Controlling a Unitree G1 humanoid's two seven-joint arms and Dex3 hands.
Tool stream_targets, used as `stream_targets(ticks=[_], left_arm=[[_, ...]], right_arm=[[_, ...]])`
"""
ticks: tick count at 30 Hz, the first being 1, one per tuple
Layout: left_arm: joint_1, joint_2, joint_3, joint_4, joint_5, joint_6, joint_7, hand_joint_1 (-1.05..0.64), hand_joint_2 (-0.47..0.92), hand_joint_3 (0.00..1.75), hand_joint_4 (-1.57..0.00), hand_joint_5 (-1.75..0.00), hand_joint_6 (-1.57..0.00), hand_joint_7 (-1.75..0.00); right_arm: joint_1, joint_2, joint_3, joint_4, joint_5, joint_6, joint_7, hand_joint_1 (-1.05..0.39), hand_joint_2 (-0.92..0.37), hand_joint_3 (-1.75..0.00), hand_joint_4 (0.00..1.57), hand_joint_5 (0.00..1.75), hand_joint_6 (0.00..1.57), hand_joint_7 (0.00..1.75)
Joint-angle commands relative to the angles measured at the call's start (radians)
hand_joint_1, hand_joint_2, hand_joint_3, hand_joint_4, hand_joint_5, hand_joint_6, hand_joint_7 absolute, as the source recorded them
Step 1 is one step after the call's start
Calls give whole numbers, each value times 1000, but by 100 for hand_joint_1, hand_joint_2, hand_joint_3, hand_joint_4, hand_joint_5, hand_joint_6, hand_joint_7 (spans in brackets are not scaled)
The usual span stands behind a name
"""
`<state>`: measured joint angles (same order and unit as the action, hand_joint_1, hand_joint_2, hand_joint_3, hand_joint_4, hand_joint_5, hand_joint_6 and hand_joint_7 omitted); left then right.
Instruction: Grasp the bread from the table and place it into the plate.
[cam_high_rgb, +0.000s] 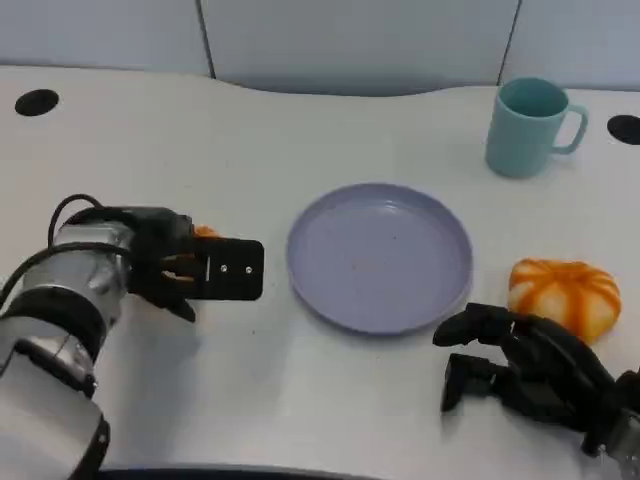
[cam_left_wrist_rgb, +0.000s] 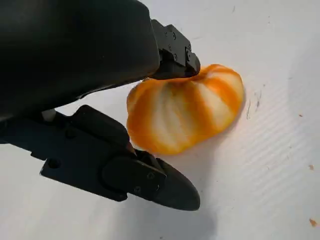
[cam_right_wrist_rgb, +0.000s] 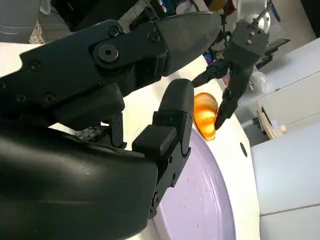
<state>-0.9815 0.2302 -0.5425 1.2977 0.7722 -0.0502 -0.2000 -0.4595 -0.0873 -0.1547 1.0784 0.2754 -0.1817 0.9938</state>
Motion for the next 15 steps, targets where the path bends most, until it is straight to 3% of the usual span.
stream_targets(ticks=[1,15], left_arm=[[-36,-13,4,22,-22,37,-5,-82,81,0,-2,-5,-19,-1],[-27,-47,-50,57,3,45,92,-76,84,1,-2,-1,-14,-1]], right_arm=[[37,-5,4,20,-13,34,-5,-44,-92,-12,62,139,71,83],[62,-24,2,-16,-4,52,25,-48,-92,-6,65,138,68,88]])
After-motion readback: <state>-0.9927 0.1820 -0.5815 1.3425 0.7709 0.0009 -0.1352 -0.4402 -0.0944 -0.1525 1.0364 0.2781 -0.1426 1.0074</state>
